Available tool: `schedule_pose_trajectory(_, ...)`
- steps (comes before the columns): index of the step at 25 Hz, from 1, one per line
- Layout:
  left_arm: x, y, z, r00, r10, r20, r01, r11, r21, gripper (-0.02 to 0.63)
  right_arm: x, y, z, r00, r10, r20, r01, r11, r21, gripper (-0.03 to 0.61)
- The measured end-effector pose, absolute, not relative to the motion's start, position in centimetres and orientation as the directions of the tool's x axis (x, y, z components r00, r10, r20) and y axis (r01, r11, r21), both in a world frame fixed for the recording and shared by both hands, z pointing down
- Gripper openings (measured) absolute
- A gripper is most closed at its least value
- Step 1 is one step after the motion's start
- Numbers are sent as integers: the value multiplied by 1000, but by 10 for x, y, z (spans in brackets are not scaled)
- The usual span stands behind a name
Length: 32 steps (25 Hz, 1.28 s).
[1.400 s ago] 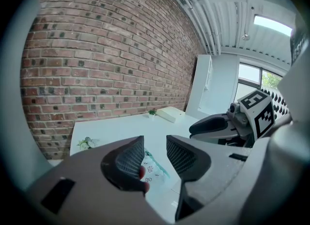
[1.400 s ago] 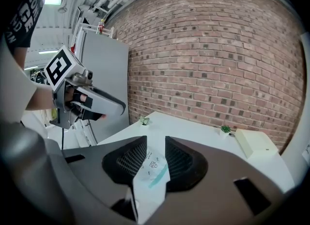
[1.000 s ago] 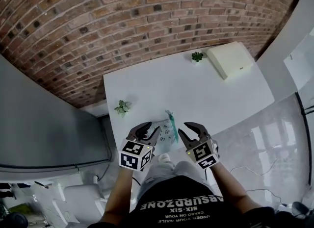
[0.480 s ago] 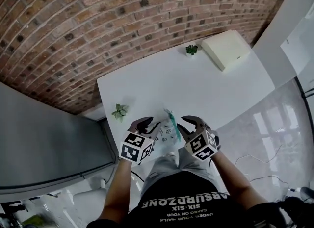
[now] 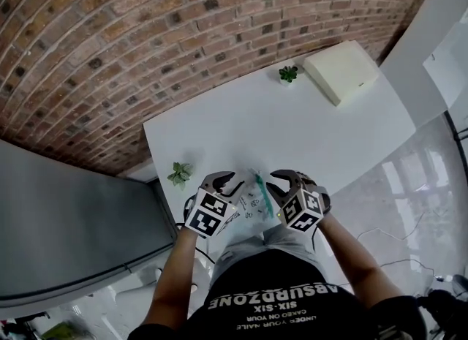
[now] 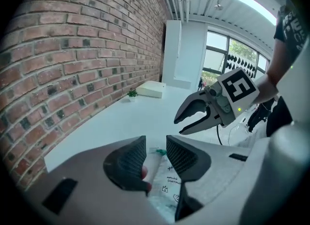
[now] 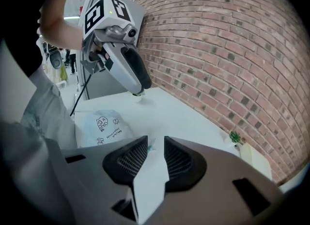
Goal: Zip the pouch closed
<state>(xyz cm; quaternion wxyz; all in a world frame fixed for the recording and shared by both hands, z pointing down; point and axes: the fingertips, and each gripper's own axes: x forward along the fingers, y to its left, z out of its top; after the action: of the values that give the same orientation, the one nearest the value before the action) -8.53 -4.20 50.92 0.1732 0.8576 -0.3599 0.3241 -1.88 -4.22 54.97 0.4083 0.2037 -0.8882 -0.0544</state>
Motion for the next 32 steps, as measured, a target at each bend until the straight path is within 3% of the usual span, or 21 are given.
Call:
schedule_pose_trajectory(20, -48, -79, 621, 464, -203, 862, -466, -884, 42, 124, -32, -68, 642, -447, -187, 875, 148, 949, 278, 114)
schedule_pose_trajectory(28, -43, -77, 654, 504, -60, 862, -427, -884, 188, 124, -33, -70, 672, -350, -144, 926, 377, 883, 280, 114)
schedule_pose_trajectory(32, -43, -81, 662, 497, -39, 867, -398, -898, 188, 124, -37, -72, 678, -336, -137, 932, 437, 854, 283, 113)
